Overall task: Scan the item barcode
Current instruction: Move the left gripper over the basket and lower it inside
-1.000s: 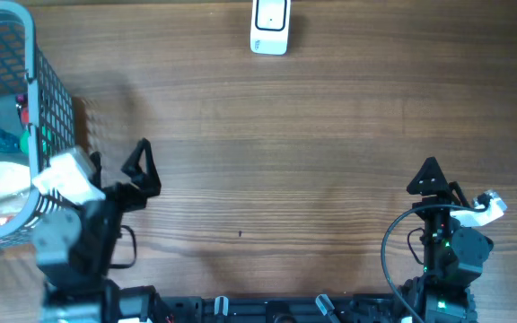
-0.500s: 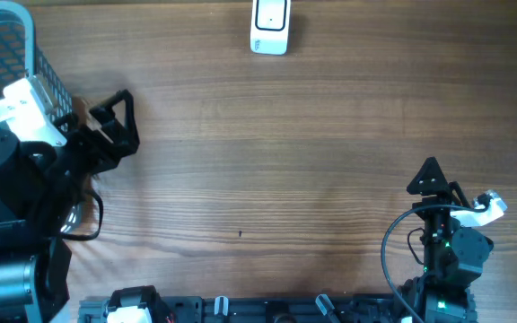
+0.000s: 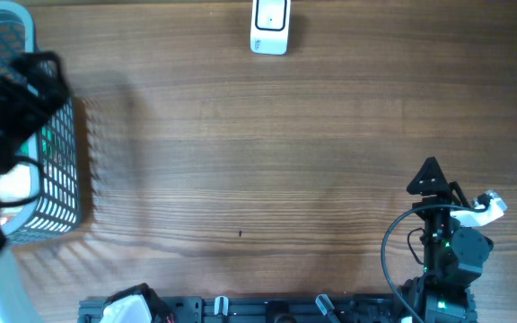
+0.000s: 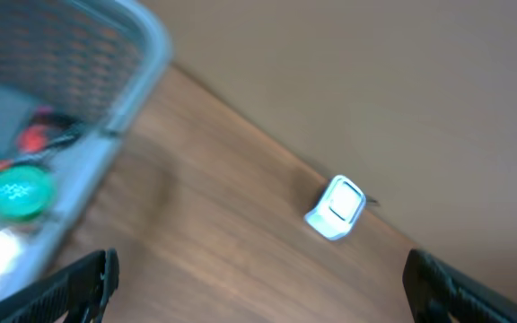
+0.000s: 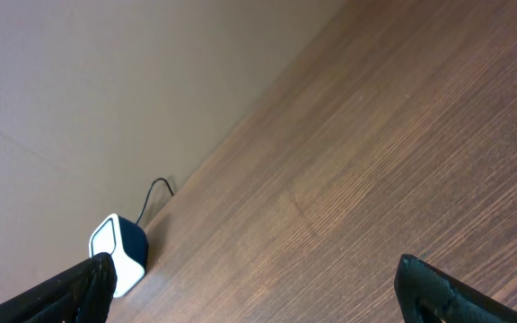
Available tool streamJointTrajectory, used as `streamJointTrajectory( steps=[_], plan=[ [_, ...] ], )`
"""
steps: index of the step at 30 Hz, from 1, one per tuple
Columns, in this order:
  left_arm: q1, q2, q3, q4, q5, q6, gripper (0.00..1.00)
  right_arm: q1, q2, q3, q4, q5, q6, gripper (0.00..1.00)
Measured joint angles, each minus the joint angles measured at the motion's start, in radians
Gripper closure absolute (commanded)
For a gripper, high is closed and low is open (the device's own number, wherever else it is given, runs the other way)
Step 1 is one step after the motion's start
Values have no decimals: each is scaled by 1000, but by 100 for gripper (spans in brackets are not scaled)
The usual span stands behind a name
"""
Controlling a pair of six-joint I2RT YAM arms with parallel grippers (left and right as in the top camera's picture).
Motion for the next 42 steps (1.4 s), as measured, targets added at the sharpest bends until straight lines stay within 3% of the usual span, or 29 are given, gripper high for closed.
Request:
streamJointTrajectory(
  steps=[8,14,24,42],
  plan=[
    [261,77,71,-91,-9,-11,0,0,0,0,0,0,0,0],
    [381,82,71,-86,-112,-121,0,0,0,0,0,0,0,0],
    [390,143,76,-68,-329,-228,0,0,0,0,0,0,0,0],
    [392,560,77,15,-439,-375,0,0,0,0,0,0,0,0]
  ],
)
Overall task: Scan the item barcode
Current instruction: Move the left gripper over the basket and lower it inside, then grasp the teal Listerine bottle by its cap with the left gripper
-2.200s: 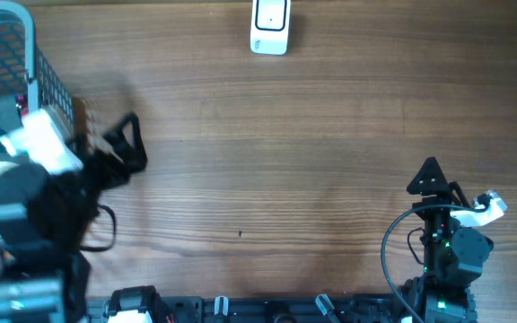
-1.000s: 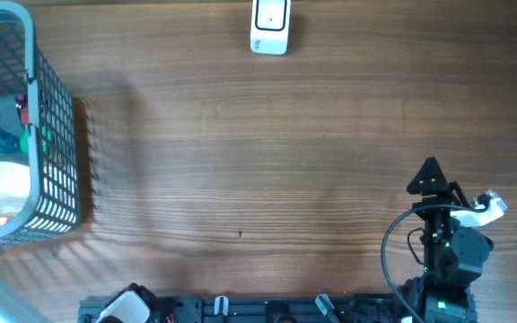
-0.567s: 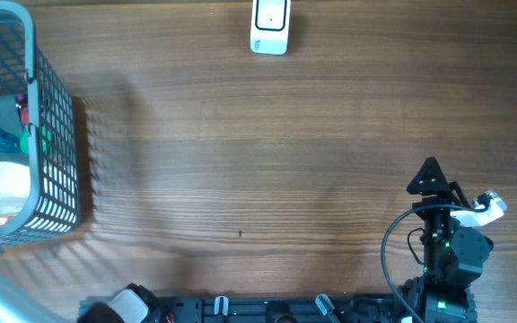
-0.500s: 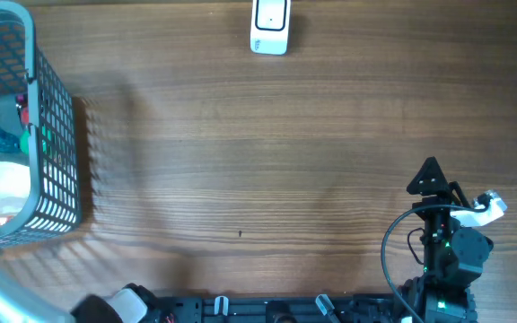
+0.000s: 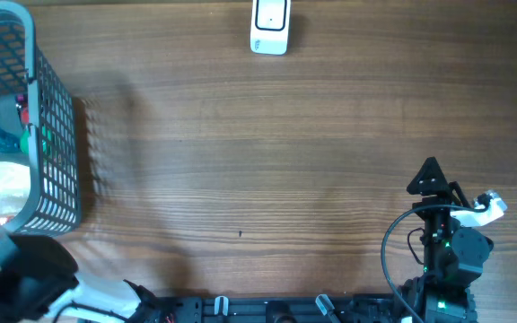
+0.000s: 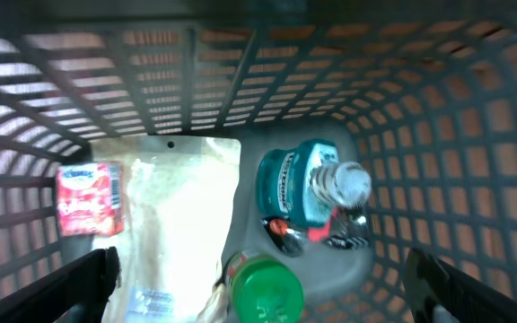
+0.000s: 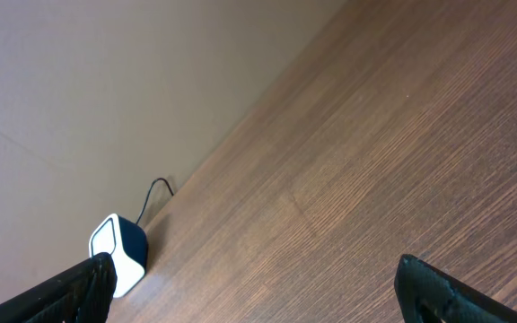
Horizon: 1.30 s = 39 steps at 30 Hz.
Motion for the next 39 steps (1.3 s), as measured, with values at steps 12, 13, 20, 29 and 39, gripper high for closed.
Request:
streamJointTrajectory(
  steps=[12,13,20,29,39],
  plan=[
    [-8,220,0,146,-3,-17,0,0,0,0,0,0,0,0],
    [-14,224,0,157,-4,-18,0,0,0,0,0,0,0,0],
    [-69,251,0,228,-6,-19,0,0,0,0,0,0,0,0],
    [-110,259,0,217,-6,-19,0,0,0,0,0,0,0,0],
    [-81,259,0,170,-7,-19,0,0,0,0,0,0,0,0]
  ],
)
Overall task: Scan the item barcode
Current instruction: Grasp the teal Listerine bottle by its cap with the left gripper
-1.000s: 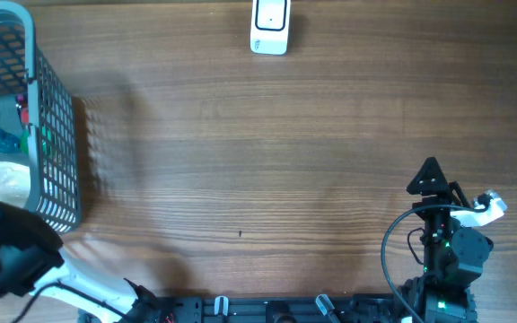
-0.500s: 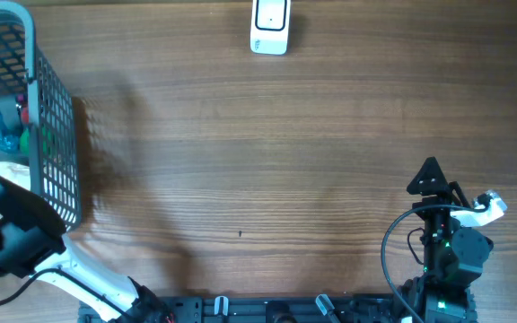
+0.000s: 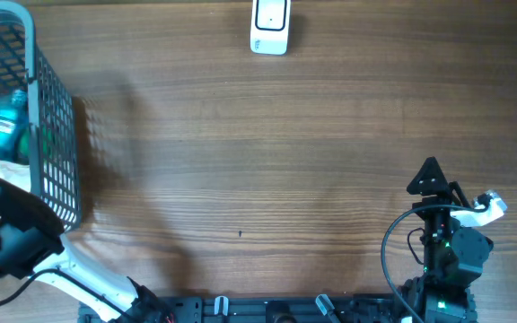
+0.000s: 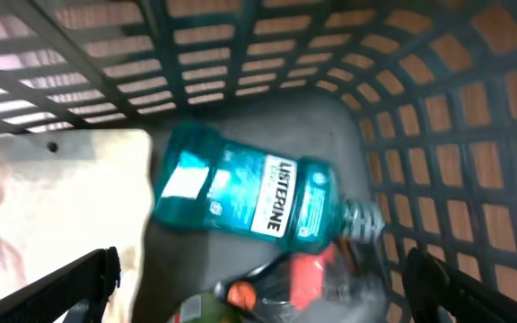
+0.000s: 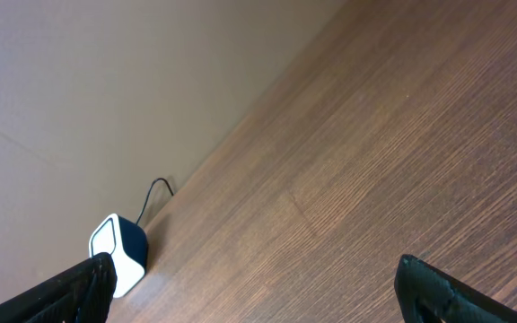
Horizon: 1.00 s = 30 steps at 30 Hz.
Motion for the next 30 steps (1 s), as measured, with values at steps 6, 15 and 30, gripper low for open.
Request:
streamJointTrajectory(
  steps=[6,15,30],
  plan=[
    [37,0,0,-6,4,1,0,0,0,0,0,0,0,0],
    [3,0,0,3,19,42,0,0,0,0,0,0,0,0],
    [-89,0,0,116,16,706,0,0,0,0,0,0,0,0]
  ],
)
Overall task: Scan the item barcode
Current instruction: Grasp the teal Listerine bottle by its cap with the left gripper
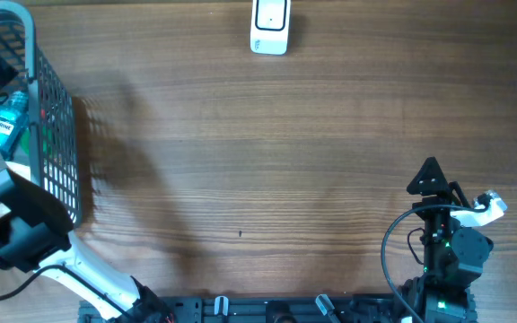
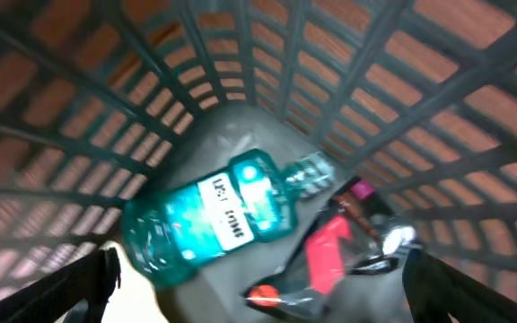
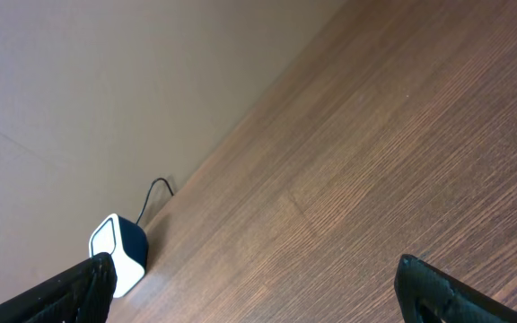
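Note:
A teal mouthwash bottle (image 2: 209, 220) lies on its side on the floor of the grey mesh basket (image 2: 402, 90), cap toward the upper right. It also shows through the basket (image 1: 56, 135) at the table's left edge as the teal bottle (image 1: 3, 115). My left gripper (image 2: 258, 296) hangs open inside the basket, above the bottle and touching nothing. The white and black scanner (image 1: 269, 27) stands at the table's far edge and appears small in the right wrist view as the scanner (image 3: 119, 254). My right gripper (image 3: 254, 296) is open and empty, parked at the front right (image 1: 431, 175).
A red and black packet (image 2: 330, 256) lies beside the bottle, and a pale pouch (image 2: 137, 301) shows at the lower left. Basket walls surround my left gripper. The scanner's cable (image 3: 155, 188) trails toward the wall.
My left wrist has turned inside the basket: the bottle, then lying across the view with its cap to the right, now sits tilted with the red packet beside it. The right arm is unchanged.
My left gripper was first open by the basket's rim, facing the table and scanner. Then it looked straight down into the basket at a pouch, packets and the bottle. Later it was closer over the bottle, and it is still open inside the basket.

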Available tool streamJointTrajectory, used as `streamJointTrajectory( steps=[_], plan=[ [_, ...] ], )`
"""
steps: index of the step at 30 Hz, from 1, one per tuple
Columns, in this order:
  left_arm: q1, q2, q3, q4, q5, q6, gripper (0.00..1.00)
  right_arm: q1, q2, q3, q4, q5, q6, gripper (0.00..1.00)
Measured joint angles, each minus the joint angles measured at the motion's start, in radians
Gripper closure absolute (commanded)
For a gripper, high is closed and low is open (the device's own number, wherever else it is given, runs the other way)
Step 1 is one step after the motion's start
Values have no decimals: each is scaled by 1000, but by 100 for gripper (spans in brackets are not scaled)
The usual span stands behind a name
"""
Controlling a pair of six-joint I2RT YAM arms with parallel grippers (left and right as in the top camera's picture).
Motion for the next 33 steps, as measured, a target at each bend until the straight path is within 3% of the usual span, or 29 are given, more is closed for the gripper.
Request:
streamJointTrajectory(
  steps=[4,9,18,33],
  plan=[
    [28,0,0,-58,45,113,0,0,0,0,0,0,0,0],
    [40,0,0,-110,183,406,0,0,0,0,0,0,0,0],
    [54,11,-13,-60,256,743,0,0,0,0,0,0,0,0],
    [133,253,-28,105,269,868,0,0,0,0,0,0,0,0]
  ],
)
